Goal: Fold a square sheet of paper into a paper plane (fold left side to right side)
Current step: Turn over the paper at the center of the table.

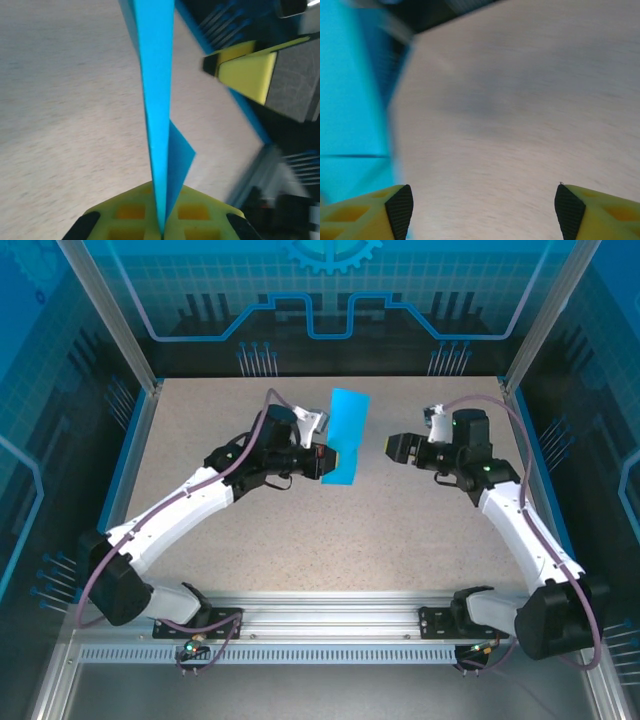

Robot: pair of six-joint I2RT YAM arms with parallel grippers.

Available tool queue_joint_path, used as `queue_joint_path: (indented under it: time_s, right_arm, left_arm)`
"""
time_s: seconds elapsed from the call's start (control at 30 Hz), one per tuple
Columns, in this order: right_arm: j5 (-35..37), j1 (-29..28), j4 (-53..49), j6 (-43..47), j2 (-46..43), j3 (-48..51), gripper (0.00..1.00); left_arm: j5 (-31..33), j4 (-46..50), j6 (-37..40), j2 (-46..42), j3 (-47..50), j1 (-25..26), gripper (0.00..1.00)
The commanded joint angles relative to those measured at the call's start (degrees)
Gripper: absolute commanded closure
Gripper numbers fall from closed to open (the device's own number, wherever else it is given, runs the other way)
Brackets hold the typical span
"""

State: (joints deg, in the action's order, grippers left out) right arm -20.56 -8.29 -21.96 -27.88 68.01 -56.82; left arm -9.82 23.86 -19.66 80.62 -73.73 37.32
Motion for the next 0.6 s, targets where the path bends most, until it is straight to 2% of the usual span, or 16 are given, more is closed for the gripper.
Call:
queue_joint_path:
  time_s: [0.0, 0.1, 0.2, 0.43, 0.57]
  right_arm:
    - [17.91, 4.79, -17.55, 3.10, 0.62, -0.65, 0.20]
    - [20.98, 7.81, -19.28, 2.63, 0.57, 0.96, 0.14]
    - [22.90, 8.73, -19.40, 2.21, -0.01, 2.13, 0.12]
    - [21.58, 9.14, -18.21, 2.09, -0.90, 3.63, 0.11]
    - [20.33, 9.39, -17.61, 2.18, -0.86, 4.33, 0.10]
  left_arm:
    - [25.46, 20.04, 7.44, 4.39, -5.03, 4.73, 0.96]
    - [41.13, 28.90, 6.18, 10.12, -9.88, 9.44, 0.96]
    - [50.08, 35.51, 2.08, 16.13, -14.15, 11.95, 0.94]
    - [53.86, 47.34, -10.62, 30.47, -22.12, 13.83, 0.87]
    - [54.74, 52.36, -14.12, 38.11, -25.92, 15.62, 0.83]
